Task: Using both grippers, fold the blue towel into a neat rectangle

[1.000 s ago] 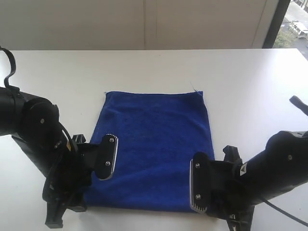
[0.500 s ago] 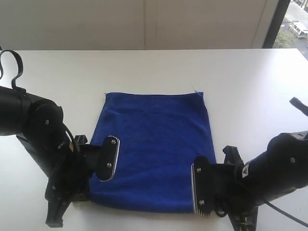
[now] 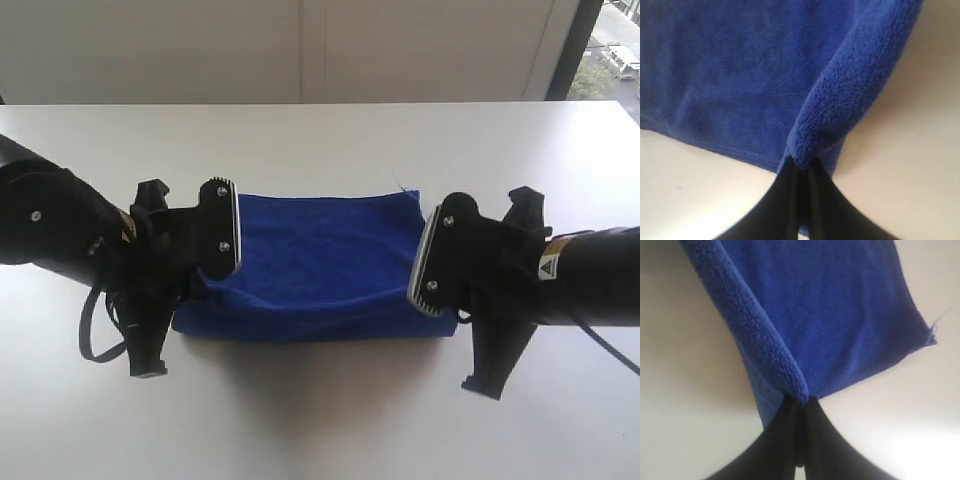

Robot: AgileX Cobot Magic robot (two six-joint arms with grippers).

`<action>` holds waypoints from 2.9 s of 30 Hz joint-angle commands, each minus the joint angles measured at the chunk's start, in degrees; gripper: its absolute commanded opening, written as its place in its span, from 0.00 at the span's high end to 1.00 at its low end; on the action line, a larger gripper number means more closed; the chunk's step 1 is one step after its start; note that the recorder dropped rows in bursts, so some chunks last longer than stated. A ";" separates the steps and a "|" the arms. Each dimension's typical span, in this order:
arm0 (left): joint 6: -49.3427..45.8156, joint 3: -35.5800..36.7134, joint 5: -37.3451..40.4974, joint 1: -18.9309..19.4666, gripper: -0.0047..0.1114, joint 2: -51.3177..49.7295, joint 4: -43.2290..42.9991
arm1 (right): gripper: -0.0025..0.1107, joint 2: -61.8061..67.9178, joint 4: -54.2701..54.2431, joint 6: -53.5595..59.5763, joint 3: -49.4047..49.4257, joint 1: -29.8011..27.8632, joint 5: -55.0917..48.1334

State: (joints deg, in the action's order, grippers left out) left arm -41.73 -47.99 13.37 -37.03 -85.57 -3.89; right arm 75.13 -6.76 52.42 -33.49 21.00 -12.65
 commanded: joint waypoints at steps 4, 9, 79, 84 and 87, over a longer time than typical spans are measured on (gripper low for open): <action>7.09 -0.17 -10.76 6.11 0.96 -0.24 -0.94 | 0.98 4.75 0.37 -3.32 -3.42 -1.63 5.47; 7.47 -0.17 -17.44 7.22 0.96 -2.26 -0.82 | 0.98 10.53 0.37 -3.32 -6.79 -1.63 8.34; 21.38 2.79 -15.79 2.67 0.96 7.07 -1.04 | 0.98 -4.56 20.31 -25.77 -4.47 1.30 -6.98; 21.38 -0.82 -15.57 2.71 0.96 2.96 -1.04 | 0.98 -0.50 20.47 -25.90 -7.03 -1.34 -5.56; 20.82 -3.14 -16.86 2.71 0.96 0.63 -1.04 | 0.98 2.16 20.47 -25.90 -8.14 -2.97 -4.36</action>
State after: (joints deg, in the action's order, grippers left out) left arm -21.01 -49.26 -2.12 -34.64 -83.40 -4.89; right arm 75.32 13.04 26.99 -40.51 19.71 -18.45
